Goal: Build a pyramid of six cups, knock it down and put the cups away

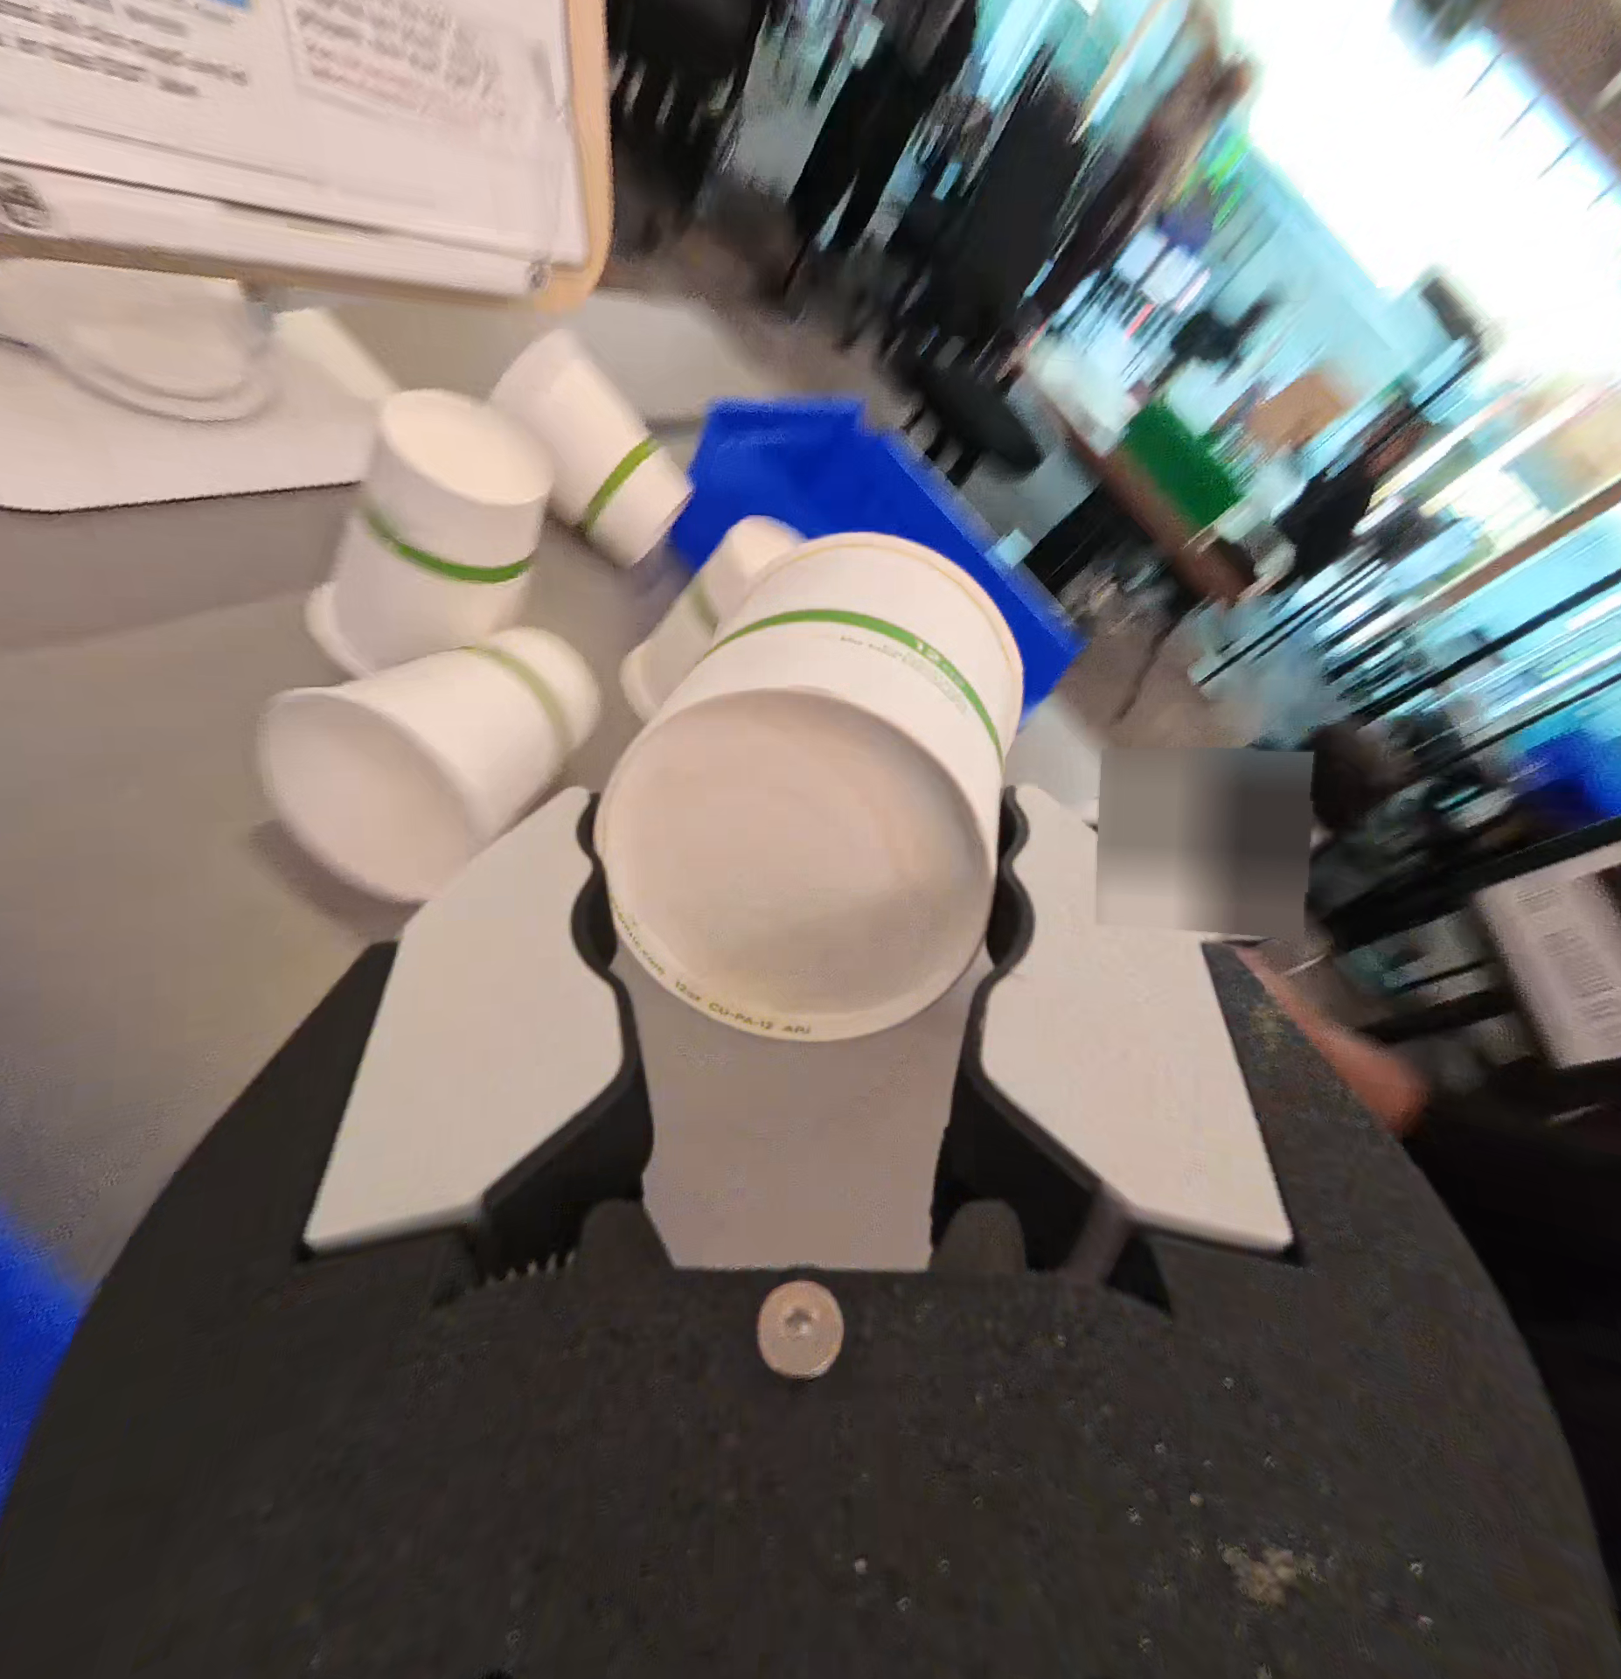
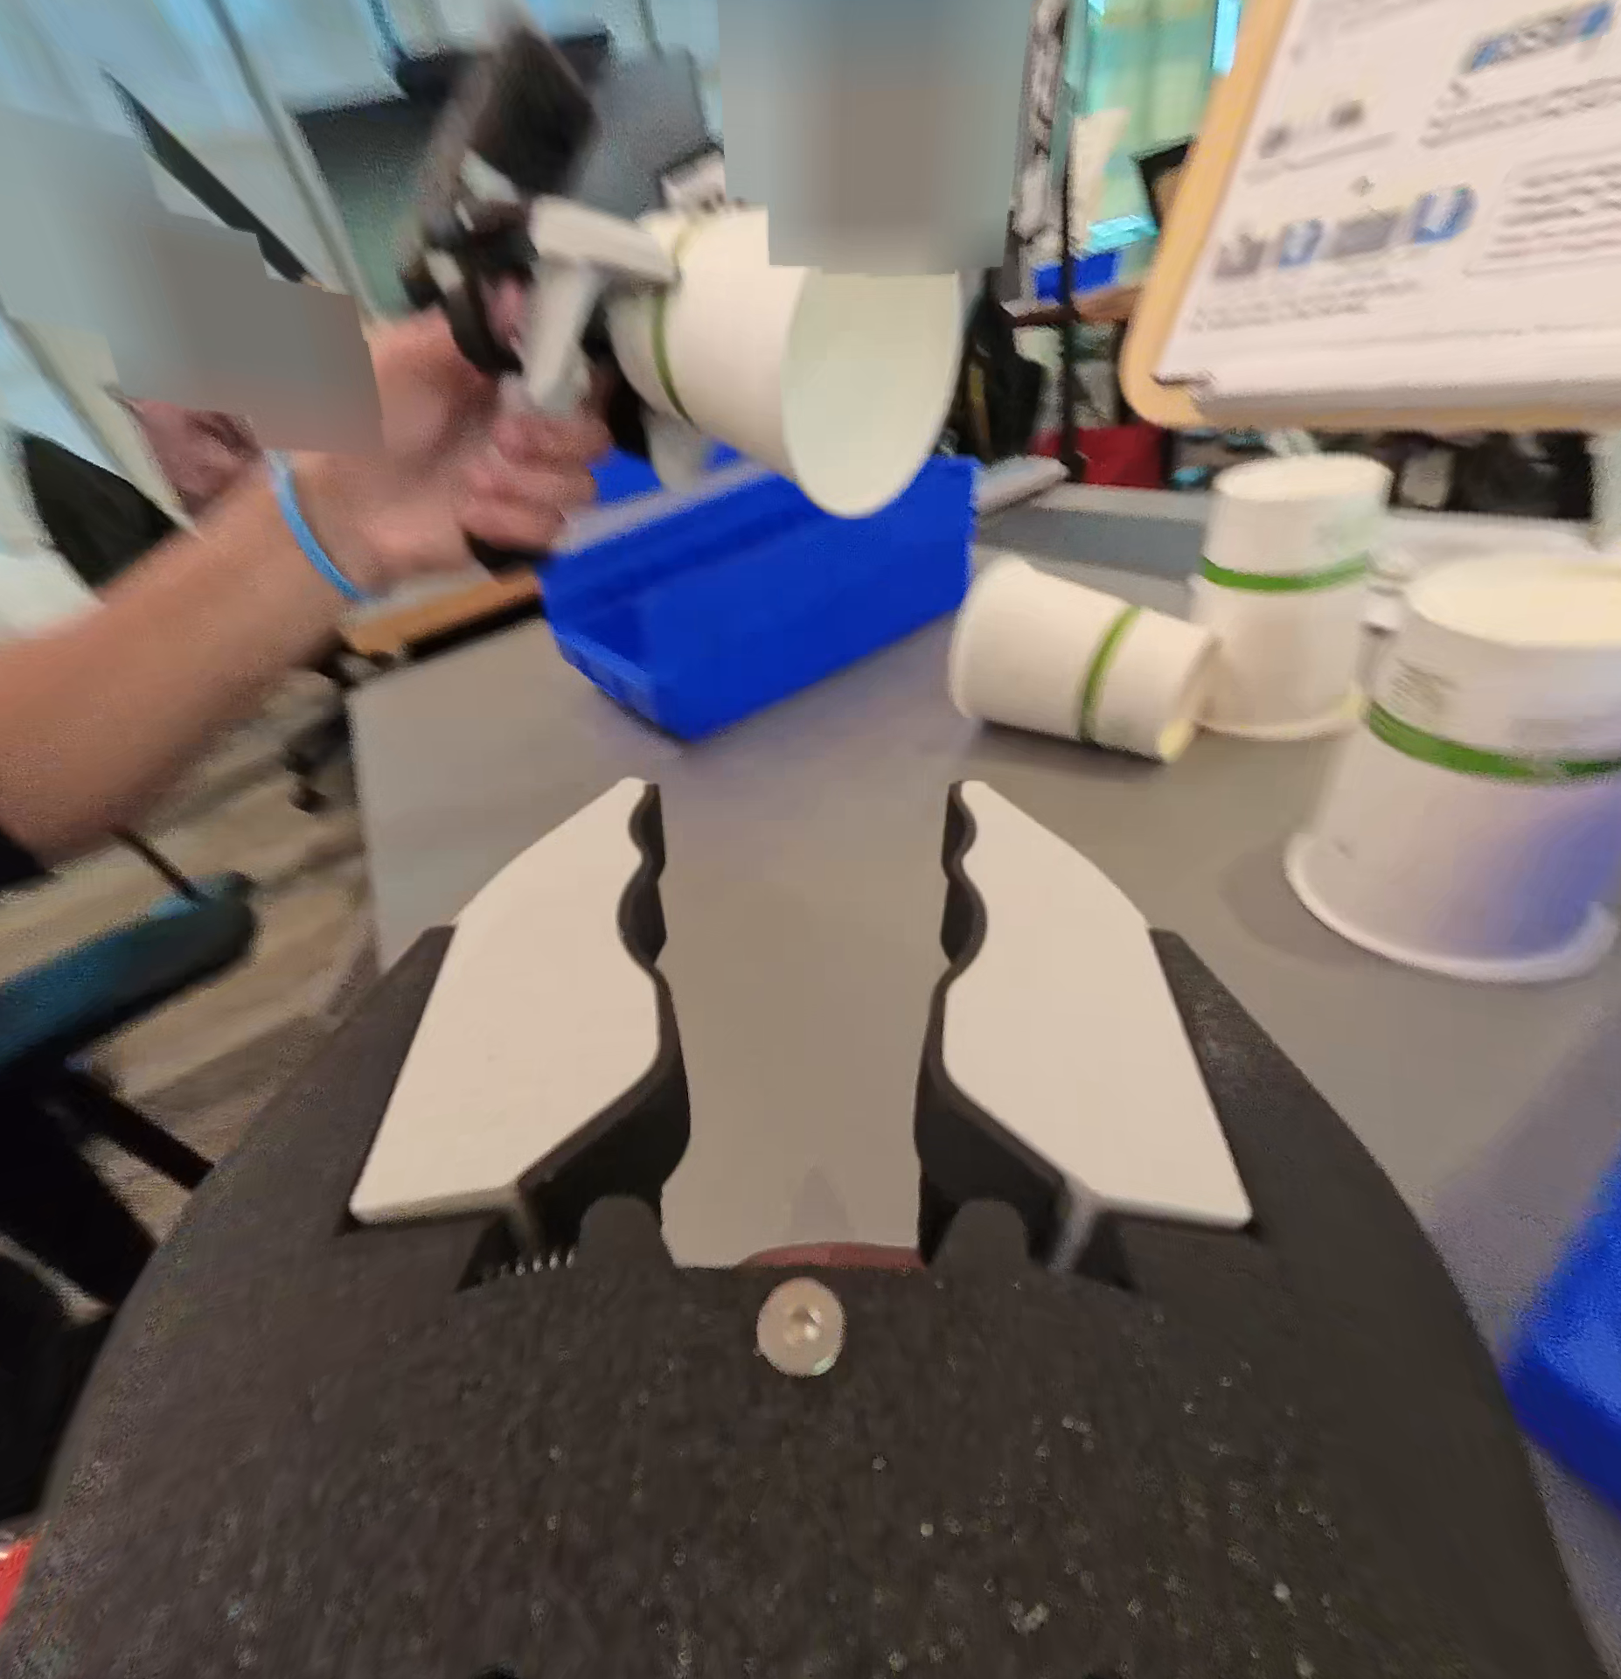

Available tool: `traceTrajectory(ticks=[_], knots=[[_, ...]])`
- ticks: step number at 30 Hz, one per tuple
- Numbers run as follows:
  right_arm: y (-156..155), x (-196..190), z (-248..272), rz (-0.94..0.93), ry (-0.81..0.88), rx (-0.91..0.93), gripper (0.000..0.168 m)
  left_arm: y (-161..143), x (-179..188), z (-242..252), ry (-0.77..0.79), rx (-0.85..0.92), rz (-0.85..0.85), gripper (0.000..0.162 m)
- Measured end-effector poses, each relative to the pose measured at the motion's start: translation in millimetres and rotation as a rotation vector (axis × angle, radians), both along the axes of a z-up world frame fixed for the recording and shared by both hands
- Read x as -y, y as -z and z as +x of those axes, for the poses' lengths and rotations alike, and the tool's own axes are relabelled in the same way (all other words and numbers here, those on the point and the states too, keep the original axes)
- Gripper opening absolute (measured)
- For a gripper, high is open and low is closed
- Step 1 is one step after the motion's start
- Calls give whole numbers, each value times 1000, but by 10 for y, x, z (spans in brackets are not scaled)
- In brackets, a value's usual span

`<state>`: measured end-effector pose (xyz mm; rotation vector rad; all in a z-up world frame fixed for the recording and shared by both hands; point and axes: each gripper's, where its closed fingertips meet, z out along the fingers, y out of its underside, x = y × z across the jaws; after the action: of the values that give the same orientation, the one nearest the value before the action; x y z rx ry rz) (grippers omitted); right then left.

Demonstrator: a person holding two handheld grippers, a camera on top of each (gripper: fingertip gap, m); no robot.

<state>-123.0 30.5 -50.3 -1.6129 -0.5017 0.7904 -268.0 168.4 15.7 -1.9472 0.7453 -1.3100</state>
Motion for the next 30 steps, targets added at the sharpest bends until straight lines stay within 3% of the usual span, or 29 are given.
traceTrajectory(ticks=[2,6,11,13,15,18,19,22,26,28,30], knots=[[-266,-42,-168,50,-99,-74,58,-59,206,150,50,173,-85,80],[-581,-224,-328,179,-169,-27,56,19,482,454,142,299,-145,80],[-718,-327,-468,44,-339,-84,52,86,652,727,204,317,-118,80],[-727,-312,-485,26,-387,-82,32,77,652,781,197,330,-104,80],[-672,-294,-482,33,-411,-27,0,75,653,825,203,349,-139,80],[-688,-320,-437,40,-395,-26,0,101,649,818,190,353,-128,80],[-702,-348,-389,44,-376,0,0,128,642,779,169,337,-111,86],[-943,-457,-46,103,-276,162,0,252,748,548,95,273,-27,93],[-1464,-863,934,116,20,492,0,631,1129,256,-23,153,86,90],[-1434,-1142,1498,6,151,765,0,803,1289,152,-66,109,102,88],[-1181,-1365,1939,-168,165,979,0,884,1413,117,-59,102,84,85]])
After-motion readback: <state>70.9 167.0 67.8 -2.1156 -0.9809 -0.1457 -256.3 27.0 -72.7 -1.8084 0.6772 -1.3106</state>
